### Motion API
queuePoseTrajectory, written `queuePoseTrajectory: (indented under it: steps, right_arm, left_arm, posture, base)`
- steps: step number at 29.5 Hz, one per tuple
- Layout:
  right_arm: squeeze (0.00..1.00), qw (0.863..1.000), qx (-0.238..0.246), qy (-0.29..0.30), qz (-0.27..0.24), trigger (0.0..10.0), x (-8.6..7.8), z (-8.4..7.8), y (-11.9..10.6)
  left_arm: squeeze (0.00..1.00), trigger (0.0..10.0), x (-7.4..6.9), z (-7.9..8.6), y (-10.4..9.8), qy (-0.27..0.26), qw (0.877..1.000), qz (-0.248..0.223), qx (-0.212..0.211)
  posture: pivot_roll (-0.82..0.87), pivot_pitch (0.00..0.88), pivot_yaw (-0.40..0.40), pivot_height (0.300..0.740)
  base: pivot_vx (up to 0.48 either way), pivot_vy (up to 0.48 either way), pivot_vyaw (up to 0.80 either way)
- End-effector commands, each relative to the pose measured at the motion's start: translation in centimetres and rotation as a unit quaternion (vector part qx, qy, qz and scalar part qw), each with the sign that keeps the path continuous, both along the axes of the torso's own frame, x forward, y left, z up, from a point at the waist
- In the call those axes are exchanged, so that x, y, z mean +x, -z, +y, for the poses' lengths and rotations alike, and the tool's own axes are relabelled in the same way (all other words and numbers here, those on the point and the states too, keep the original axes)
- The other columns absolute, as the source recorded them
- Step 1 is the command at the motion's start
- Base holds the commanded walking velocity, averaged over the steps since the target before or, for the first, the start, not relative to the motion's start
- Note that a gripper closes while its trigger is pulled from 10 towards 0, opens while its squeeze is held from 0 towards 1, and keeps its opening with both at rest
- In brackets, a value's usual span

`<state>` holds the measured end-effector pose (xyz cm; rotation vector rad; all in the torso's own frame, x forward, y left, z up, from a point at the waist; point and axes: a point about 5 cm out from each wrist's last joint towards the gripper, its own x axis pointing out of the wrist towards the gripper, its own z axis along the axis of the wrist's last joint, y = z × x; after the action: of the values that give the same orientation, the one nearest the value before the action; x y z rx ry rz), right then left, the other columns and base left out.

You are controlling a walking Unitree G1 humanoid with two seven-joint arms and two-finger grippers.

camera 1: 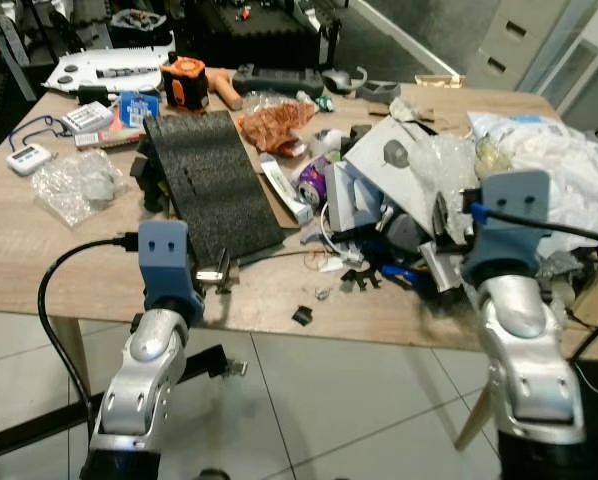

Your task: Picking trash to rubbish bin

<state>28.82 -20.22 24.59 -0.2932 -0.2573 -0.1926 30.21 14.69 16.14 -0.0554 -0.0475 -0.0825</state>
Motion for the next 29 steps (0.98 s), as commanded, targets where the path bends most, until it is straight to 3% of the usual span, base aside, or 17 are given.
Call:
queuePoseTrajectory:
  steps: [1,4,5,6,7,12,14,20,21,22,23,29]
  right_arm:
    - [0.0,1.0,0.005,0.002,0.008,10.0,-0.6,-0.5,-0.1]
    - [0.0,1.0,0.011,0.006,0.024,10.0,-0.7,-0.6,0.4]
    - [0.25,0.999,0.015,0.005,0.034,10.0,-0.8,-0.7,0.9]
    - [0.25,0.999,0.015,0.005,0.034,10.0,-0.8,-0.7,0.9]
    - [1.0,0.998,0.032,0.006,0.054,10.0,-0.8,-0.8,1.6]
    - [1.0,0.989,0.076,0.002,0.129,10.0,-0.6,-1.3,4.2]
    - [0.0,0.986,0.082,0.004,0.144,10.0,-0.5,-1.5,4.8]
    - [0.0,0.981,0.091,0.005,0.173,10.0,-0.4,-1.8,6.1]
    - [0.0,0.98,0.096,0.003,0.175,5.6,-0.4,-1.8,6.2]
    - [0.0,0.98,0.096,0.003,0.175,5.6,-0.4,-1.8,6.2]
    - [0.0,0.979,0.101,0.001,0.175,0.0,-0.5,-1.9,6.1]
    - [0.0,0.981,0.104,0.0,0.164,0.0,-0.5,-1.9,5.7]
  left_arm:
    - [0.0,10.0,-0.1,0.3,0.4,0.001,1.0,0.011,0.007]
    - [0.0,10.0,-0.1,0.1,0.5,0.004,1.0,0.012,0.007]
    - [0.0,10.0,-0.1,0.0,0.5,0.005,1.0,0.012,0.007]
    - [0.0,10.0,-0.1,0.0,0.5,0.005,1.0,0.012,0.007]
    - [0.0,10.0,-0.1,-0.1,0.5,0.007,1.0,0.012,0.007]
    - [0.0,10.0,-0.2,-0.1,0.5,0.012,1.0,0.011,0.013]
    - [0.0,10.0,-0.2,0.0,0.5,0.011,1.0,0.012,0.014]
    - [0.0,10.0,-0.3,-0.2,0.6,0.014,1.0,0.014,0.013]
    - [0.0,10.0,-0.3,-0.3,0.6,0.015,1.0,0.014,0.014]
    - [0.0,10.0,-0.3,-0.3,0.6,0.015,1.0,0.014,0.014]
    - [0.0,10.0,-0.3,-0.2,0.6,0.015,1.0,0.013,0.015]
    - [0.0,10.0,-0.3,-0.1,0.6,0.013,1.0,0.013,0.016]
  posture:
    - [-0.01,0.202,-0.007,0.74]
    - [-0.01,0.203,-0.006,0.74]
    - [-0.01,0.199,-0.005,0.74]
    - [-0.01,0.199,-0.005,0.74]
    - [-0.01,0.193,-0.003,0.74]
    - [0.0,0.188,-0.005,0.74]
    - [0.0,0.188,-0.005,0.74]
    - [0.0,0.184,-0.005,0.74]
    - [0.0,0.184,-0.005,0.74]
    - [0.0,0.184,-0.005,0.74]
    - [0.0,0.189,-0.003,0.74]
    - [0.0,0.192,-0.002,0.74]
  base:
    - [0.0,0.0,0.0]
    - [0.0,0.0,0.0]
    - [0.0,0.0,0.0]
    - [0.0,0.0,0.0]
    - [0.0,0.0,0.0]
    - [0.0,0.0,0.0]
    - [0.0,0.0,0.0]
    - [0.0,0.0,0.0]
    - [0.0,0.0,0.0]
    - [0.0,0.0,0.0]
    - [0.0,0.0,0.0]
    - [0.0,0.0,0.0]
